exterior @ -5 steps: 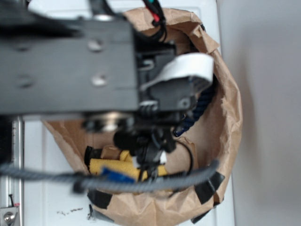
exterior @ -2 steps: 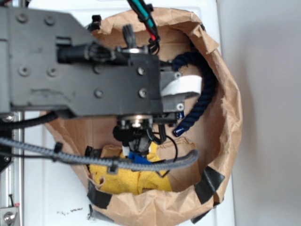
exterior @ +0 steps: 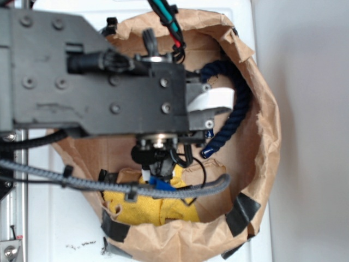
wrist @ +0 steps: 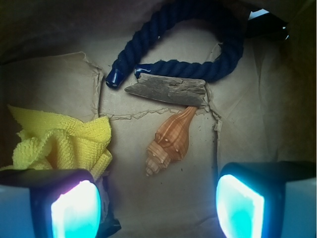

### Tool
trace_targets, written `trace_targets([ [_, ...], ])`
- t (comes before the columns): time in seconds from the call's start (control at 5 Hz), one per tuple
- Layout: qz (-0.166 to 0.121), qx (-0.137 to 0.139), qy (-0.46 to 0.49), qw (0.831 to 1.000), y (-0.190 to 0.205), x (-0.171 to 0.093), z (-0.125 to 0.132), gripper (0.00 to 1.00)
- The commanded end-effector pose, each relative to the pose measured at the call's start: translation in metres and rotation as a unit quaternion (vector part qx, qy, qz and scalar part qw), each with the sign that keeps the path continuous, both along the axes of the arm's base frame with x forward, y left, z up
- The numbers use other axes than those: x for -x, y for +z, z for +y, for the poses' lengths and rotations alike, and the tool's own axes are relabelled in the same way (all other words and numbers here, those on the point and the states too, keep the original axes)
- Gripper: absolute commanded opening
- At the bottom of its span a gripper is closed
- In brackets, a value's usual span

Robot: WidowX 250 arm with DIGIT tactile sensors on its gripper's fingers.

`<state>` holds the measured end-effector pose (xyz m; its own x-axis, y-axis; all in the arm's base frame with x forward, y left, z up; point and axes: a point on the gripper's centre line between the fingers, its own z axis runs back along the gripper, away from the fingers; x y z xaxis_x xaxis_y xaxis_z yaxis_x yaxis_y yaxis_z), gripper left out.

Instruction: Grab the yellow cloth.

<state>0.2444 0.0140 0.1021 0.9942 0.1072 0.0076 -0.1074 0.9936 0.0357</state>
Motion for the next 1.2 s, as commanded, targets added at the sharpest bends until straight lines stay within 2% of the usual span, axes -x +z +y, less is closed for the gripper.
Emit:
trace_targets([
  [0.0, 0.02, 0.051, -0.153, 0.987, -0.011, 0.014, 0.001, 1.0],
  [0.2, 0.058, 0.088, -0.201, 0.974, -0.015, 0.02, -0.016, 1.0],
  [0.4, 0.064, 0.138, -0.2, 0.968, -0.008, 0.014, -0.025, 1.0],
  [0.6, 0.063, 0.178, -0.221, 0.957, -0.009, 0.015, -0.036, 1.0],
  [0.8, 0.035, 0.223, -0.223, 0.948, -0.023, 0.009, -0.036, 1.0],
  [1.0, 0.007, 0.196, -0.215, 0.957, -0.041, 0.008, -0.044, 1.0],
])
